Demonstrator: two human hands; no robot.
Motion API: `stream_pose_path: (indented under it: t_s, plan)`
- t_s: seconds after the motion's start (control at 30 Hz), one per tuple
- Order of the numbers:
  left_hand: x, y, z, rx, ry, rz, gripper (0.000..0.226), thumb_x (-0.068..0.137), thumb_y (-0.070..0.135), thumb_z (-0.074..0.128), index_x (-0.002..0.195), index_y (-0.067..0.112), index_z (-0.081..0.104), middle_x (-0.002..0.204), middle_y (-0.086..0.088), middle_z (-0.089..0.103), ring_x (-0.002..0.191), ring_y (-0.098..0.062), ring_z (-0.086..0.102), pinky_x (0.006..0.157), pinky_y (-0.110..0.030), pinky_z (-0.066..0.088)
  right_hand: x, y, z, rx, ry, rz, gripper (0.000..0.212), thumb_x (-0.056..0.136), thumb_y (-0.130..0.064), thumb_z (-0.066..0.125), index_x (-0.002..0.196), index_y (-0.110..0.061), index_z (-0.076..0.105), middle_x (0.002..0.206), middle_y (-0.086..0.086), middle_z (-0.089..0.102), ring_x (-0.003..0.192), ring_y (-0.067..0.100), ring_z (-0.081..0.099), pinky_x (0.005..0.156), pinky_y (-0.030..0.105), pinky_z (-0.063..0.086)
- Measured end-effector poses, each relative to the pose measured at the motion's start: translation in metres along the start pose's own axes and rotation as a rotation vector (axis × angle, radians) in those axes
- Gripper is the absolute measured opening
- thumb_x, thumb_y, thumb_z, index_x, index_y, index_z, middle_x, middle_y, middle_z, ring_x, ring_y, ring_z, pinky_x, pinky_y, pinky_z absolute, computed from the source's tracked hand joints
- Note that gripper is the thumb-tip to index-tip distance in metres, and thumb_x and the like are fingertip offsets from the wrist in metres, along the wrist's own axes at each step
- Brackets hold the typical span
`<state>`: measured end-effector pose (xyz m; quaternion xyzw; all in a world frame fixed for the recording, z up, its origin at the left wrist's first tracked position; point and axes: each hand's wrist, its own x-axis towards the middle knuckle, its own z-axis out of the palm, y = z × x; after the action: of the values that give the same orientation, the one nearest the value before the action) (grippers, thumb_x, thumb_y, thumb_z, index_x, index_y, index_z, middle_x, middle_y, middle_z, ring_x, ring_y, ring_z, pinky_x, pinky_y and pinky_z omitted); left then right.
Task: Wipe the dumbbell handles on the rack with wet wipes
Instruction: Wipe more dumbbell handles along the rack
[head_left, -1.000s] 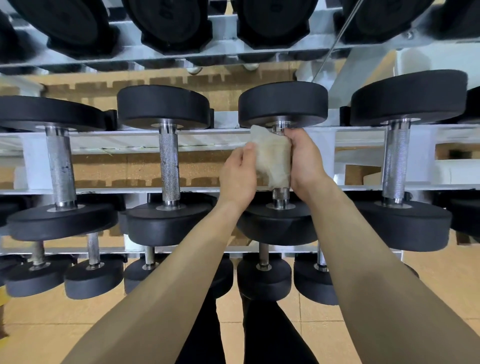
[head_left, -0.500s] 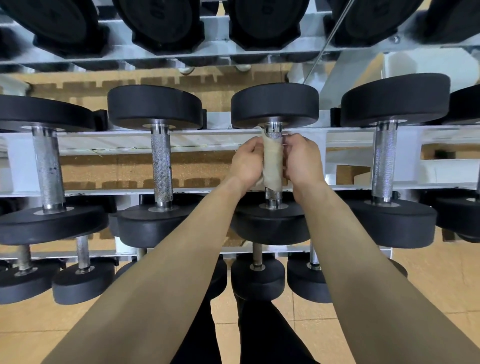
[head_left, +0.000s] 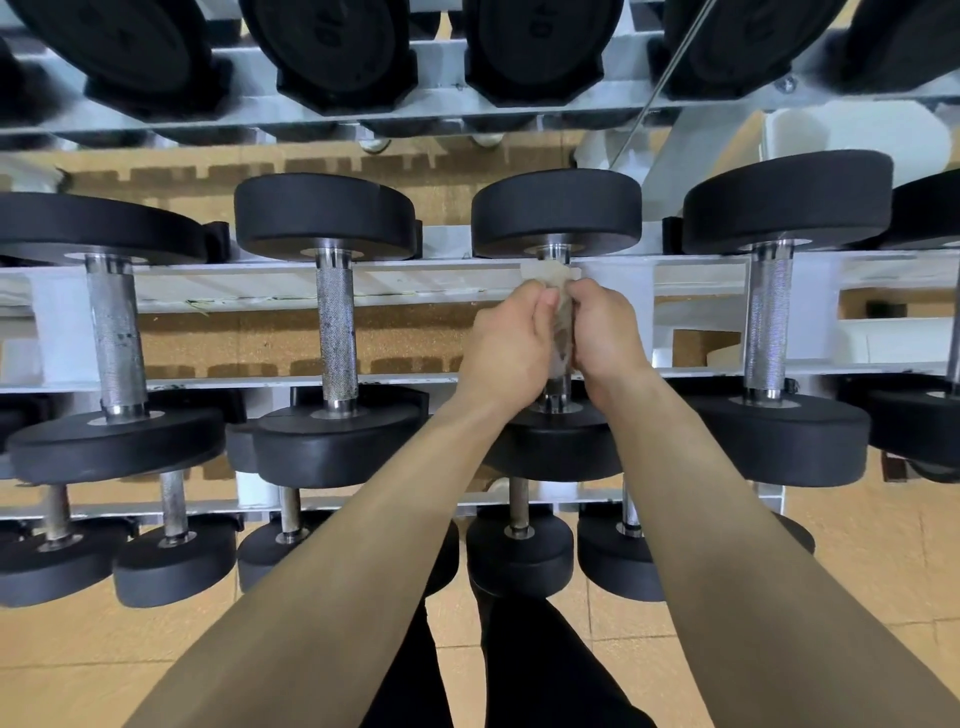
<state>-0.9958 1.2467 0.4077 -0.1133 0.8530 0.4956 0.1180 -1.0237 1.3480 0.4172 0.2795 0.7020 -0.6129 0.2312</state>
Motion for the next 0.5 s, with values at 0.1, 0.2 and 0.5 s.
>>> stream_pose_path:
  t_s: [0.1,0.2,0.5]
  plan:
    - [0.002,0.004,-0.008,0.126,-0.100,0.095,0.030,0.108,0.035,0.037,0.090,0.016,0.052,0.078,-0.008,0.062,0.074,-0.030,0.059,0.064,-0.039,0.048,0.000,0.003,-0.002,0.024,-0.008,0.026,0.037,0.100,-0.019,0.041,0.069,-0.017,0.060,0.059,-0.004,0.062,0.066,0.016,0.059,0.063,0.030,0.045]
    - [0.000,0.005,-0.014,0.278,-0.191,0.189,0.027,0.108,0.033,0.038,0.095,0.015,0.054,0.081,-0.011,0.062,0.076,-0.034,0.060,0.067,-0.043,0.050,0.001,0.003,-0.005,0.037,0.010,0.035,0.033,0.096,-0.014,0.043,0.064,-0.017,0.054,0.050,-0.006,0.053,0.053,0.012,0.051,0.055,0.026,0.040]
    - [0.003,-0.014,-0.043,0.449,-0.504,0.198,0.028,0.107,0.034,0.044,0.086,0.015,0.046,0.070,-0.001,0.050,0.067,-0.022,0.049,0.049,-0.025,0.027,-0.008,0.000,-0.021,-0.226,-0.162,-0.038,0.034,0.081,-0.024,0.050,0.088,0.006,0.063,0.079,0.013,0.064,0.077,0.027,0.057,0.083,0.062,0.052]
